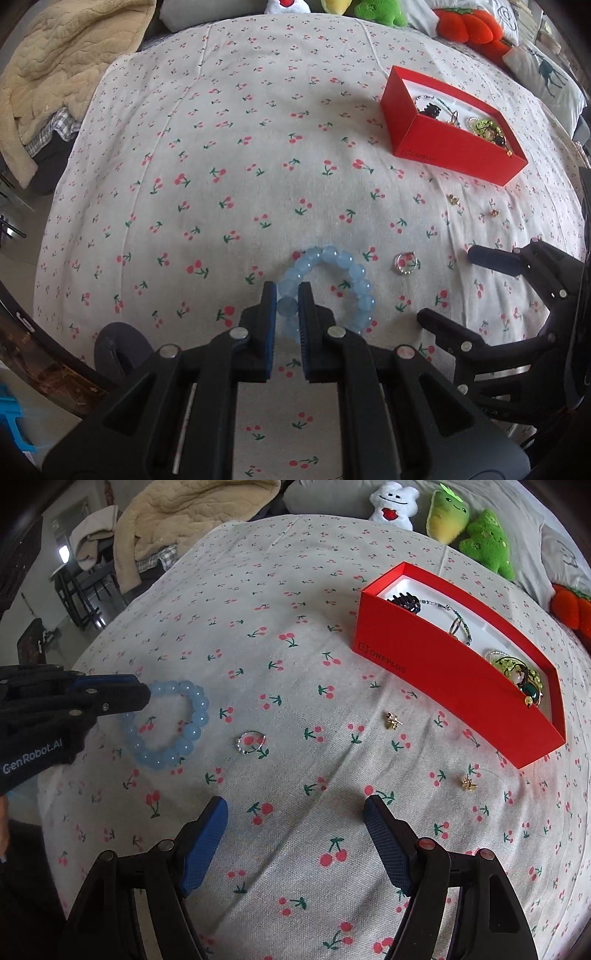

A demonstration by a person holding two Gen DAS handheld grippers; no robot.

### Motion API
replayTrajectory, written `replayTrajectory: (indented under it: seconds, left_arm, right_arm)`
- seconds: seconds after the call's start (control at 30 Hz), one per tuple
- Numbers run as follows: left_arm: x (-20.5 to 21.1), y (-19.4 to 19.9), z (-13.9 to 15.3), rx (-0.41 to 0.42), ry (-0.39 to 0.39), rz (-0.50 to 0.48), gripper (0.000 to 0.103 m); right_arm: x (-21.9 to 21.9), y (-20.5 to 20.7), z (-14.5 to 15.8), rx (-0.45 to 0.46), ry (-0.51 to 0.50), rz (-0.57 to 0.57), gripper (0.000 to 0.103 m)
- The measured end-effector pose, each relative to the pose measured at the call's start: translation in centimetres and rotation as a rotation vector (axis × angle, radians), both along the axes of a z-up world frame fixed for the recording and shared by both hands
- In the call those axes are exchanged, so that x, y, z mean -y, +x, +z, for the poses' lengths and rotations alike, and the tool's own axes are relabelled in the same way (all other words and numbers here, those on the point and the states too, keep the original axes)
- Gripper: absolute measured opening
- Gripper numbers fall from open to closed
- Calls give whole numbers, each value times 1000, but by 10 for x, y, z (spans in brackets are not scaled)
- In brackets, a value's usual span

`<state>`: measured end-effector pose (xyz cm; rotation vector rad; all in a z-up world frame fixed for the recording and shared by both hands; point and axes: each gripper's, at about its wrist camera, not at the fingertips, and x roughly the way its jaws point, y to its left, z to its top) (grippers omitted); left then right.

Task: Organize jewelry

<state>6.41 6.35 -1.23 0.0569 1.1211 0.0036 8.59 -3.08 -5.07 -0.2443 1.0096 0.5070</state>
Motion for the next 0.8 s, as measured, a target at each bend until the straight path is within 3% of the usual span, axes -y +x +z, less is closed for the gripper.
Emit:
replayTrajectory:
  seconds: [0.2,0.47,0.63,0.8]
  left_arm:
    - [0,-4,-11,-35,28,-16,13]
    - [-1,-7,-13,-41,34,-27,13]
    - [0,-8,-13,-38,31,-31,13]
    - [0,-8,-14,-37,28,-30,13]
  right_arm:
    - [-12,5,-2,34,13,-70,68]
    - [-22,1,-1,95,36,-86,42]
    - [-27,0,-1,106,54,-49,17]
    - [-26,0,0,104,54,-46,10]
